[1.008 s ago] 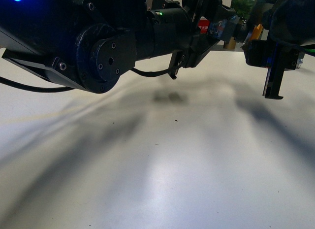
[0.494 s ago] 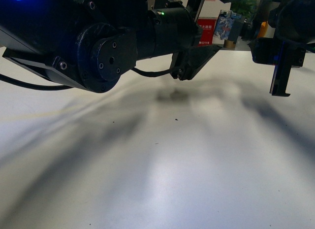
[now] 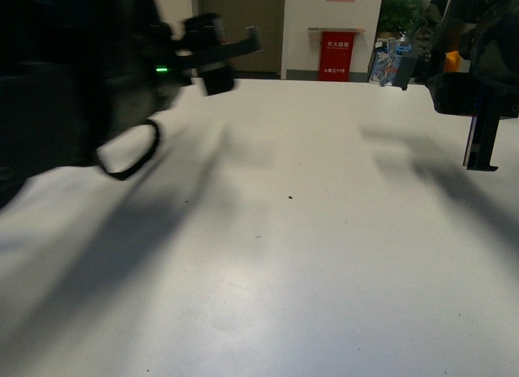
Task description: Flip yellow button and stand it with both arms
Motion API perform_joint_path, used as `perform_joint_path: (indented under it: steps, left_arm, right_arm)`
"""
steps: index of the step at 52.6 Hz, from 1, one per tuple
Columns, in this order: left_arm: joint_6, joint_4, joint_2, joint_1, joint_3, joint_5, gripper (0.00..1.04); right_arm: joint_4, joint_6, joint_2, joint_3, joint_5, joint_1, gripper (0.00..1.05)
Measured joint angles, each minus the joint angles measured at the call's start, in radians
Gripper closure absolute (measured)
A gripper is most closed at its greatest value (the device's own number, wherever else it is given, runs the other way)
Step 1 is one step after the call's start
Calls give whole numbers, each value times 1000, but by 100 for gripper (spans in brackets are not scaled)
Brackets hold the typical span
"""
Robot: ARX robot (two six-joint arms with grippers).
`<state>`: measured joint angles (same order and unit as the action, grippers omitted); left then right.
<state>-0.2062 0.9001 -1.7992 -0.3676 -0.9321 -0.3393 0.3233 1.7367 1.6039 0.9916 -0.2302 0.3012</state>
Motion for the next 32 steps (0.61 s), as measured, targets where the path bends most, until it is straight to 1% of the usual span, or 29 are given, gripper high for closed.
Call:
perform_joint_path:
  steps: [3, 6, 7, 12, 16, 17, 24, 32]
  left_arm:
    - [79, 33, 63, 37, 92, 8, 64]
    - [114, 55, 106, 60, 159, 21, 71]
    - [121, 60, 115, 66, 176, 26, 73]
    - [159, 91, 189, 98, 311, 66, 89]
    - [172, 104, 227, 111, 373, 89, 98]
    - [176, 108, 243, 116, 397, 102, 101]
    - [187, 125, 318, 144, 486, 132, 101]
    - [193, 130, 438, 199, 611, 169, 101]
  right_arm:
    - [-1, -2, -2, 0, 0, -2, 82]
    - [-1, -2, -4, 0, 1, -2, 82]
    - [-1, -3, -5, 0, 1, -2, 82]
    - [-1, -5, -7, 0, 3, -2, 82]
    - [-2, -5, -7, 0, 5, -2, 82]
    - [-2, -5, -7, 0, 5, -2, 82]
    - [-4, -6, -7, 0, 5, -5, 82]
    - [-5, -10, -11, 0, 5, -7, 82]
